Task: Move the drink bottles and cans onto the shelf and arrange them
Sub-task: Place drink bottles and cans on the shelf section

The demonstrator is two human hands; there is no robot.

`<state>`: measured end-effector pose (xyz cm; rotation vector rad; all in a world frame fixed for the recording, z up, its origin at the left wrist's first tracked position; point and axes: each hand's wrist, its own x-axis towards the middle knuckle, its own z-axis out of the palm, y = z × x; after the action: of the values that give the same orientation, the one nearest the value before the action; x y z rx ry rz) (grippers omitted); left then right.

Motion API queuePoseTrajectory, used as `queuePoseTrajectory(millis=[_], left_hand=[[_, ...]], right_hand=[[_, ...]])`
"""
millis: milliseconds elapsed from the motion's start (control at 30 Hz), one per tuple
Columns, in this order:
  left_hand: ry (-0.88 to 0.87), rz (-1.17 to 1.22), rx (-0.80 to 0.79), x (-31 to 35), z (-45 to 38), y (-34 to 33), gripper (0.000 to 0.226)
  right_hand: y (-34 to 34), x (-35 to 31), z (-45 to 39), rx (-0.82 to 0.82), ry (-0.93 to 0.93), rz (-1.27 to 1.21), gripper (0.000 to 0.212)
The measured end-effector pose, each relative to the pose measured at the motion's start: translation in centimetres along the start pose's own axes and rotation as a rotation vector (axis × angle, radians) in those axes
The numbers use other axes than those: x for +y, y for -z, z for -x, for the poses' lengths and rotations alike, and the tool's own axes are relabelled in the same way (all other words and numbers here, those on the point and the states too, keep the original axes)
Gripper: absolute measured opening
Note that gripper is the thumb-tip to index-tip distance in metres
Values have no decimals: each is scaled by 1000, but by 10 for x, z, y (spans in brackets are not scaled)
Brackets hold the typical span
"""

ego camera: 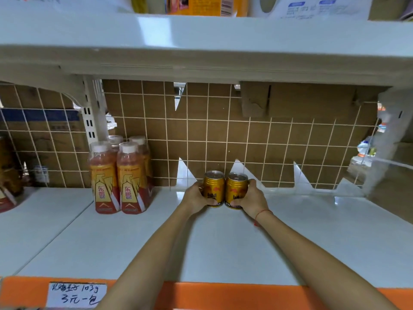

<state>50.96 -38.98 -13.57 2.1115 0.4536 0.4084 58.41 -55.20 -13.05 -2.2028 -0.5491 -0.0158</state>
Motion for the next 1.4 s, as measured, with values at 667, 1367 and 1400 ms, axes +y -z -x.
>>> queuePoseTrajectory(millis=[667, 1367, 1400], left_hand=[[11, 58, 54, -3, -17, -11, 63], [6, 65, 84, -6, -25, -14, 63], [6, 68, 85, -5, -25, -14, 63]], right_hand=[[-1, 7, -22, 15, 11, 12, 68], [-6, 10, -37, 15, 23, 9, 68], [-6, 11, -37, 14, 24, 10, 68]])
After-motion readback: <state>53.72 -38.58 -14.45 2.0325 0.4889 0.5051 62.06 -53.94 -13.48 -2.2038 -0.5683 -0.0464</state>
